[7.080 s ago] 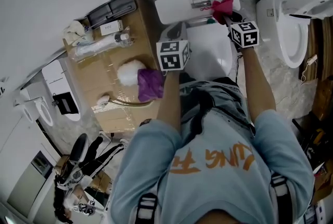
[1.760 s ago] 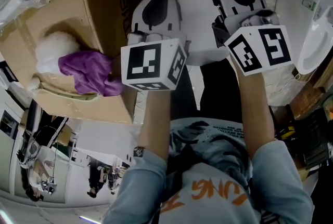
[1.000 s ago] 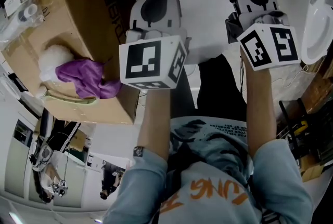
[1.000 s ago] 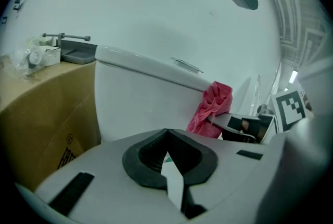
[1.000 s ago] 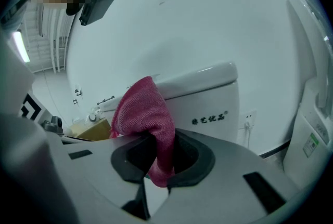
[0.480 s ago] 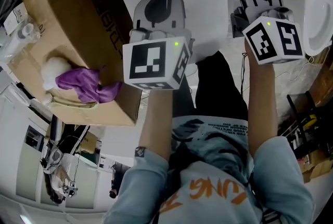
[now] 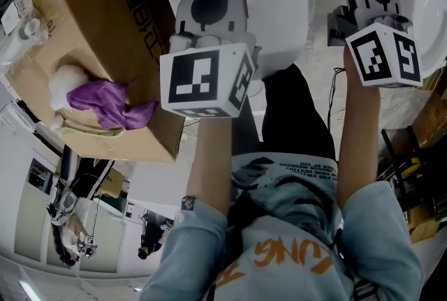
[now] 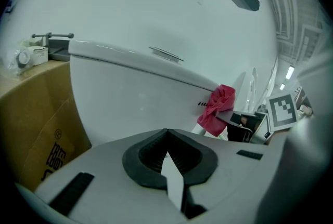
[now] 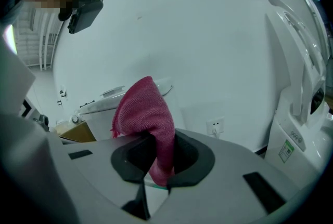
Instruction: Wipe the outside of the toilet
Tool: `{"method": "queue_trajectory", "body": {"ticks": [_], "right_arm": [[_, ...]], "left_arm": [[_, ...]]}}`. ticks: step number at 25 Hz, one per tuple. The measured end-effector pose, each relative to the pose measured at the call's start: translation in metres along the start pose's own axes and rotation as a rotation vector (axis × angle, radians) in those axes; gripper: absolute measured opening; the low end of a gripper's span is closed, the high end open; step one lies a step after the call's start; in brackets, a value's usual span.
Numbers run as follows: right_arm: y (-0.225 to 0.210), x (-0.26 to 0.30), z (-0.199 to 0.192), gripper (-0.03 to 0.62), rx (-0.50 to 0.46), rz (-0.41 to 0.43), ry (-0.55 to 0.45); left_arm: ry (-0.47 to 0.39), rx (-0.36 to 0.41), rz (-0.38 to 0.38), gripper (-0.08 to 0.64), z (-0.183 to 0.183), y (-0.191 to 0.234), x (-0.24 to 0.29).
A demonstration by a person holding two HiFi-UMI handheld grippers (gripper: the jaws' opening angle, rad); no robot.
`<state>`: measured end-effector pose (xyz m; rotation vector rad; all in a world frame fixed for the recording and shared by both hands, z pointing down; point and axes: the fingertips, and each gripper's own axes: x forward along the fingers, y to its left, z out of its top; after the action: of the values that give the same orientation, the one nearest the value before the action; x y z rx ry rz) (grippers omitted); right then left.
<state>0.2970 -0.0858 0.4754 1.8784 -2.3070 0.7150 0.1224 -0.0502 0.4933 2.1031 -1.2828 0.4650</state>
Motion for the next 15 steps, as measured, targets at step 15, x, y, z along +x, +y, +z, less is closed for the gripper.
{"method": "queue_trajectory", "body": {"ticks": [15], "right_arm": [[0.202,0.009,-0.017,0.069,-0.058,0.336,0.006]], "left_arm": [[-0.071,-0.164,0.162,0.02,-0.03,0.118,-0.099]]}}
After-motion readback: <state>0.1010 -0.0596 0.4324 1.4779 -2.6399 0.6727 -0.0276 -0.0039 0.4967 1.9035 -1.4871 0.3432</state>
